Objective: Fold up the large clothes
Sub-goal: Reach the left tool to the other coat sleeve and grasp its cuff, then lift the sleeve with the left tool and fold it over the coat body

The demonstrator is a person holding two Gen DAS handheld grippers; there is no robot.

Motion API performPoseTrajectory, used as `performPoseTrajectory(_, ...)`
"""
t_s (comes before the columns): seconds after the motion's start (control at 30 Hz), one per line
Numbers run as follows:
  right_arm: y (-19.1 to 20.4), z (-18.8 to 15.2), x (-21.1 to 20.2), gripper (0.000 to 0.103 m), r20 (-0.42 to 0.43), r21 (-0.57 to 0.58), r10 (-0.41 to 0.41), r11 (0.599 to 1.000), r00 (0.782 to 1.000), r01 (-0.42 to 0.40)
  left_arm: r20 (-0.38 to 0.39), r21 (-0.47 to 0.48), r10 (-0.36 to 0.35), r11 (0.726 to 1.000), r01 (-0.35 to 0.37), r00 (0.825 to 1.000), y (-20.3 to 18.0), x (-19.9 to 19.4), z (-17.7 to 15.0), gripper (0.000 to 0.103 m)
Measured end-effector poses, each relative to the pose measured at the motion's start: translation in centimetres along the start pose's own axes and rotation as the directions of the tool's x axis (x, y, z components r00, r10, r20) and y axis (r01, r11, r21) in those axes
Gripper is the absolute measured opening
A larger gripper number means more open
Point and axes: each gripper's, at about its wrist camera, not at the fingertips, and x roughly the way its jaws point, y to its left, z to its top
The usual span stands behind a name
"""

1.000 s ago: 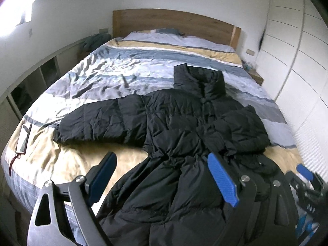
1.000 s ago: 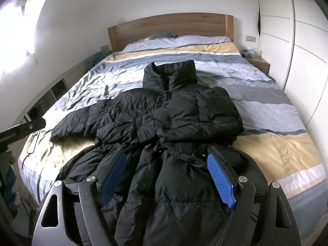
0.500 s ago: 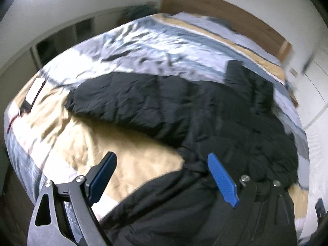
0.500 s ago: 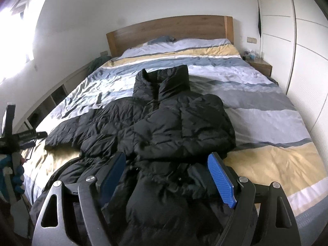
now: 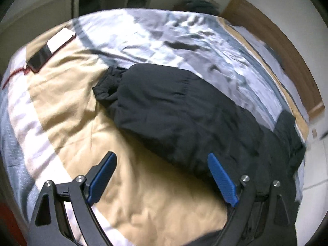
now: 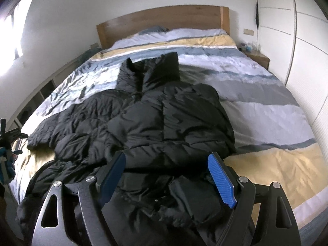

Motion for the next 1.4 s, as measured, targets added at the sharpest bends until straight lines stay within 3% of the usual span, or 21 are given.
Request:
performPoseTrajectory(0.1,-0.3,0.0,1.1,0.082,-0.02,-0.004,-0.021,1.0,1.0,0.021,-0.034,-0.104,-0.062,0.993,0.059,0.997,1.9,2.5,1.1,0.091)
performPoseTrajectory(0.23,-0.5,0.2,1.9,0.082,-0.03,-0.006,-0.045,0.999,0.999,0.045,-0.049,-0.276,-0.176,0.949,0.156,0.983,4.9,5.9,1.8,0.091)
performPoseTrajectory(0.37,-0.4,0.4,2.6,0.082,-0.039,-0.012,-0.06,0.998,0.997,0.059,0.003,-0.413,-0.318,0.863,0.291,0.948,7.0,7.9,2.4,0.091)
performPoseTrajectory(0.43,-0.2,0.4,2.9,0.082,-0.044,-0.018,-0.063,0.998,0.997,0.063,0.049,-0.48,-0.392,0.797,0.366,0.919,7.9,8.7,2.8,0.091)
performPoseTrajectory(0.5,0.2,0.4,3.2,0.082,-0.047,-0.027,-0.069,0.997,0.996,0.068,0.061,-0.503,-0.415,0.773,0.387,0.908,8.1,9.2,3.3,0.089)
performPoseTrajectory(0.6,0.6,0.3,3.6,0.082,-0.055,-0.034,-0.067,0.997,0.996,0.065,0.063,-0.503,-0.418,0.771,0.391,0.906,8.0,9.8,3.9,0.087)
performPoseTrajectory(0.67,0.8,0.2,3.7,0.082,-0.06,-0.036,-0.065,0.997,0.996,0.063,0.064,-0.496,-0.423,0.772,0.397,0.904,7.8,9.9,4.2,0.072)
performPoseTrajectory(0.73,0.9,0.2,3.8,0.082,-0.063,-0.03,-0.06,0.998,0.996,0.058,0.062,-0.502,-0.445,0.76,0.413,0.893,7.9,10.0,4.3,0.04)
performPoseTrajectory(0.8,0.9,0.2,3.8,0.082,-0.062,-0.027,-0.059,0.998,0.996,0.058,0.067,-0.5,-0.464,0.751,0.432,0.883,7.9,10.0,4.4,0.026)
performPoseTrajectory(0.83,1.0,0.2,3.7,0.082,-0.06,-0.026,-0.058,0.998,0.996,0.057,0.071,-0.485,-0.461,0.759,0.434,0.885,7.7,9.7,4.5,0.02)
performPoseTrajectory(0.93,1.1,0.2,3.3,0.082,-0.054,-0.028,-0.058,0.998,0.997,0.057,0.082,-0.428,-0.465,0.782,0.452,0.882,6.5,8.4,4.8,0.013)
performPoseTrajectory(1.1,0.8,0.2,2.0,0.082,-0.041,-0.019,-0.049,0.999,0.998,0.048,0.091,-0.313,-0.494,0.81,0.495,0.865,4.1,5.3,5.2,0.011)
performPoseTrajectory(1.4,0.0,0.3,-1.3,0.082,-0.002,-0.006,-0.041,0.999,0.999,0.041,0.09,-0.155,-0.57,0.802,0.577,0.817,-1.4,-1.4,4.6,0.01)
